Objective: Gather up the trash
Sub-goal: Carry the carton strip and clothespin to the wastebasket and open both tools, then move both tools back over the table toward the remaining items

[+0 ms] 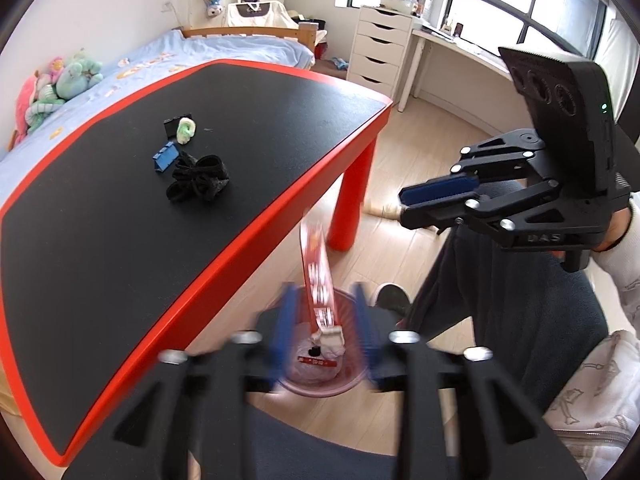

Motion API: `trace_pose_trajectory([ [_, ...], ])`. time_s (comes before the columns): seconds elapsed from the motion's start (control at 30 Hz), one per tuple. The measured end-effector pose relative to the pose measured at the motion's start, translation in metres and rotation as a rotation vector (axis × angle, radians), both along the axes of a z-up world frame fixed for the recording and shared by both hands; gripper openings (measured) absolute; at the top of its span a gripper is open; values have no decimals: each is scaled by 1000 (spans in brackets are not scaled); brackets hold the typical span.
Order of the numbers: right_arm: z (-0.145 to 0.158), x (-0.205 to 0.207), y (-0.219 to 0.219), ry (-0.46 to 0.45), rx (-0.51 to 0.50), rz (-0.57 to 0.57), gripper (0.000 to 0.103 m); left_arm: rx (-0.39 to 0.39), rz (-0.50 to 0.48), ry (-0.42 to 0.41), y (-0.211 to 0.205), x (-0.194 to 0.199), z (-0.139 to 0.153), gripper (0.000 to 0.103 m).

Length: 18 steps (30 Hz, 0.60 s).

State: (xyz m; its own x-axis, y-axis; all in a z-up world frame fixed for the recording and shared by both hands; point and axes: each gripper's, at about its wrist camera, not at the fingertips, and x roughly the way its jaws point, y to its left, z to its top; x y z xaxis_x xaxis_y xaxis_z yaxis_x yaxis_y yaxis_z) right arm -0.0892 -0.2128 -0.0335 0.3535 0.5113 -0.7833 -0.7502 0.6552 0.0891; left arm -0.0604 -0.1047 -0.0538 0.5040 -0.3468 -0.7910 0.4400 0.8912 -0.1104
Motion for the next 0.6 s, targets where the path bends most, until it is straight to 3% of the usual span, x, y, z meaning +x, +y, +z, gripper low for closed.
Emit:
trace_pose_trajectory([
  [0.03,0,2,-1,-5,0,-9,68,-4,10,-3,1,1,-1,67],
  [0.13,1,3,-4,-12,21,-27,92,-8,37,-22,5,1,-2,90],
  [0.33,-5,6,-4,13,13,-53,100,-4,93,-23,13,4,-1,95],
  [0.6,-9,5,-2,33,-6,-59,100,-6,121,-16,21,5,2,95],
])
